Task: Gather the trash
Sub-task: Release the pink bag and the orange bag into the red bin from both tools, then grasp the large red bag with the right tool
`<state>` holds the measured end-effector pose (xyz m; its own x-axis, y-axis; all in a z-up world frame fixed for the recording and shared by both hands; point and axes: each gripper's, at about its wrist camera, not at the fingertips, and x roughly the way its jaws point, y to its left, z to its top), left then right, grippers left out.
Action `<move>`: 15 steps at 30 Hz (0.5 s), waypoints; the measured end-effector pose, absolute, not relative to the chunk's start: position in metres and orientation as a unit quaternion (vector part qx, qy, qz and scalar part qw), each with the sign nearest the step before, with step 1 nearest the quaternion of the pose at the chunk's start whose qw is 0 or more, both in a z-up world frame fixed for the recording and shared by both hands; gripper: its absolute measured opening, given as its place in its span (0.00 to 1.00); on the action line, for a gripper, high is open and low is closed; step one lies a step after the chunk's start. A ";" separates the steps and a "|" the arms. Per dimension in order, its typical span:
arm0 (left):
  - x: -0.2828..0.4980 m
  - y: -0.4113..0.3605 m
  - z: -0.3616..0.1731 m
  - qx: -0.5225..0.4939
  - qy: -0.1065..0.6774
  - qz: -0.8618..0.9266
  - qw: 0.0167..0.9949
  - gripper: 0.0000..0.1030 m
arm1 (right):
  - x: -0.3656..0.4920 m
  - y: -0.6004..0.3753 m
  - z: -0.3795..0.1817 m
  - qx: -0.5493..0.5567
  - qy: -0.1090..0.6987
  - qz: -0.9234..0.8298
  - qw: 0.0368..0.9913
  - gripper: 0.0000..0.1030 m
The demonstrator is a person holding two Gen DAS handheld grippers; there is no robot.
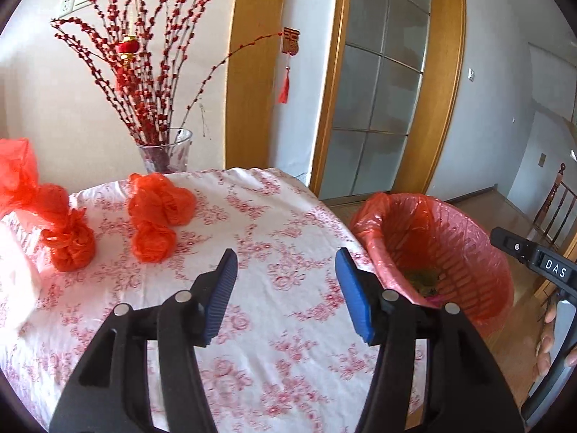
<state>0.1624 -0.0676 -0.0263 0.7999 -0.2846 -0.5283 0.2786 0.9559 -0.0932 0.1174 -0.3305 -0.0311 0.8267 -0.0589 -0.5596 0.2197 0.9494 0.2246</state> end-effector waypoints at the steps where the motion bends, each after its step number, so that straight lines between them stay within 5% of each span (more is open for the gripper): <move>1: 0.160 -0.058 -0.027 -0.006 0.277 -0.139 0.951 0.55 | 0.122 -0.322 -0.030 0.135 0.288 -0.064 0.946 0.58; 15: 0.129 0.065 -0.034 -0.019 0.264 -0.018 0.964 0.56 | 0.183 -0.181 -0.023 0.079 0.312 0.090 0.943 0.58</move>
